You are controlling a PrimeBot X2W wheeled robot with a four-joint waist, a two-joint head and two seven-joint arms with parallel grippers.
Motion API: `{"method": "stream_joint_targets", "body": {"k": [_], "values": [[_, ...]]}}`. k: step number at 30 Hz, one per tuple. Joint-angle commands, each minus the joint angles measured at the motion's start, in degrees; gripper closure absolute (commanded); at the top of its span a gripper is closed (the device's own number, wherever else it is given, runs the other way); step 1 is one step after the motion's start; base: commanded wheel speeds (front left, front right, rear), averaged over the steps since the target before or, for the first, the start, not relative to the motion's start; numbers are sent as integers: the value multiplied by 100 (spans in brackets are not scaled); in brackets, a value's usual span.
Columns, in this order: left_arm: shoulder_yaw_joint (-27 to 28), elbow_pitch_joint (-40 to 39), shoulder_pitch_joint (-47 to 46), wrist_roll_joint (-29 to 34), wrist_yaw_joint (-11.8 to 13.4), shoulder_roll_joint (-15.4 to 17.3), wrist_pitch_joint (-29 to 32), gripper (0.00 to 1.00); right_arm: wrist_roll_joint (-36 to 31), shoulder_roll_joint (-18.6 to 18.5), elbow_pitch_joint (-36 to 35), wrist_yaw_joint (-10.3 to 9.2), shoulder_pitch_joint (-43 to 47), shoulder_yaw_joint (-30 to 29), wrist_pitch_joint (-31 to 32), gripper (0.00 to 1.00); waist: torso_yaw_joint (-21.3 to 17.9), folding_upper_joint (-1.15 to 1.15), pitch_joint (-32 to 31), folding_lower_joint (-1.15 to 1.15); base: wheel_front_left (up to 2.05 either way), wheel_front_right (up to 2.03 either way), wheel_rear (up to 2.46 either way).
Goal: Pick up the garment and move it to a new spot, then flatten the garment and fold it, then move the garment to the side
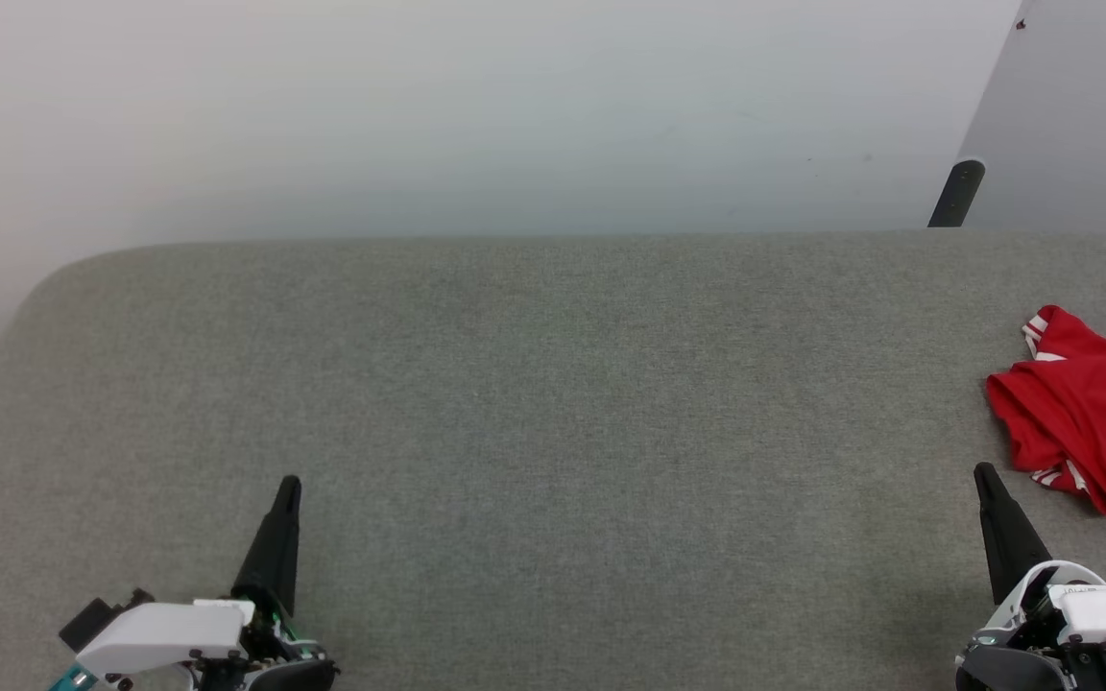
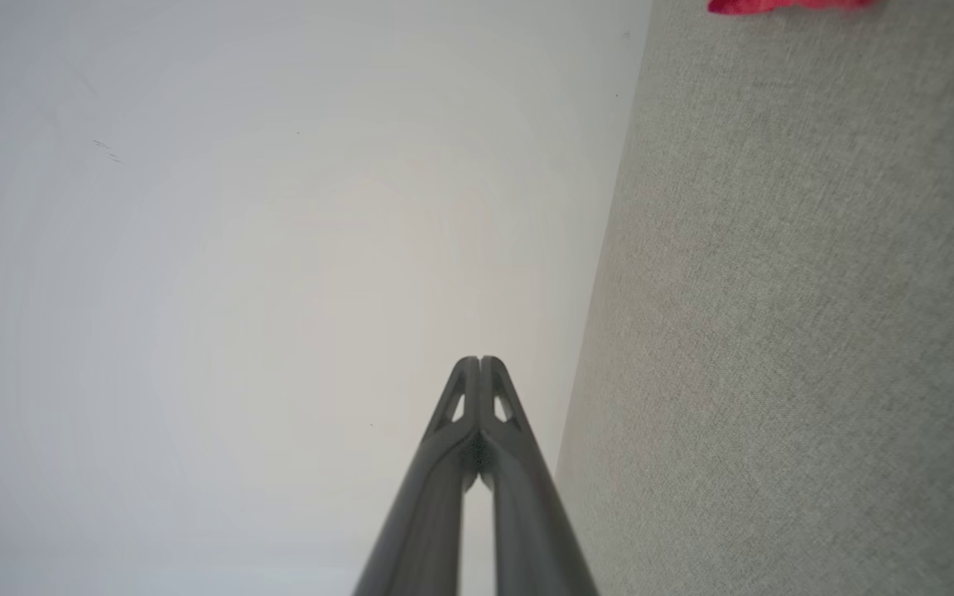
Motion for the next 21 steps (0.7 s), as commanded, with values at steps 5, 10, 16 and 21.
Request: {"method": "stream_joint_targets", "body": {"k": [5, 10, 16, 21], "values": [[17, 5, -54, -1, -2, -2, 14, 100, 26, 18, -1, 0, -15, 18, 10, 100, 0, 0, 0, 0, 0, 0, 0], [16, 5, -54, -1, -2, -2, 15, 100, 26, 18, -1, 0, -15, 18, 10, 100, 0, 0, 0, 0, 0, 0, 0], [17, 5, -54, -1, -2, -2, 15, 100, 26, 18, -1, 0, -15, 18, 10, 100, 0, 0, 0, 0, 0, 0, 0], [18, 5, -54, 0, -2, -2, 15, 100, 26, 18, -1, 0, -15, 19, 10, 100, 0, 0, 0, 0, 0, 0, 0]]}}
